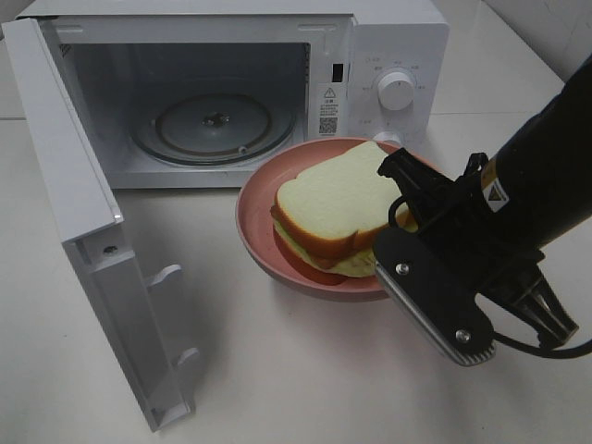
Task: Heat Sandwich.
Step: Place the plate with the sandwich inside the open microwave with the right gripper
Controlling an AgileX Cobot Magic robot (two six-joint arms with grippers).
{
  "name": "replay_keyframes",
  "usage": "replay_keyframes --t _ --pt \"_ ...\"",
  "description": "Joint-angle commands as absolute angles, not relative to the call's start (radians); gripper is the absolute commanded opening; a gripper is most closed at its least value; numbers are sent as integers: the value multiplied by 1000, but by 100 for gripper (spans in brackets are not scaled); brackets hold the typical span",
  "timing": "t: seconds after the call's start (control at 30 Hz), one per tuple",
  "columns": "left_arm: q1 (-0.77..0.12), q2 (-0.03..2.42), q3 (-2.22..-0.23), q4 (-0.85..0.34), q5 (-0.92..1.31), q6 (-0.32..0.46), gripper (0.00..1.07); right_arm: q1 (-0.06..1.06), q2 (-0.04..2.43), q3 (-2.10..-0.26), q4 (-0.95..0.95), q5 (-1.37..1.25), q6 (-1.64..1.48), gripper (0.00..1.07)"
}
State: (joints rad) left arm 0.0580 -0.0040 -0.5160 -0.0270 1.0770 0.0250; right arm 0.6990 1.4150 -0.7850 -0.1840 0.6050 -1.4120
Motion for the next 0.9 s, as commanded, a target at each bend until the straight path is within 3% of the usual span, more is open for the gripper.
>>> replay_keyframes --t 0.03,0.9 --pt "52 -30 -516 -31 1066 23 98 682 1406 -784 -171 574 -1476 0" --pt "52 -30 -516 -31 1066 23 98 679 1481 -821 -86 443 -1497 0"
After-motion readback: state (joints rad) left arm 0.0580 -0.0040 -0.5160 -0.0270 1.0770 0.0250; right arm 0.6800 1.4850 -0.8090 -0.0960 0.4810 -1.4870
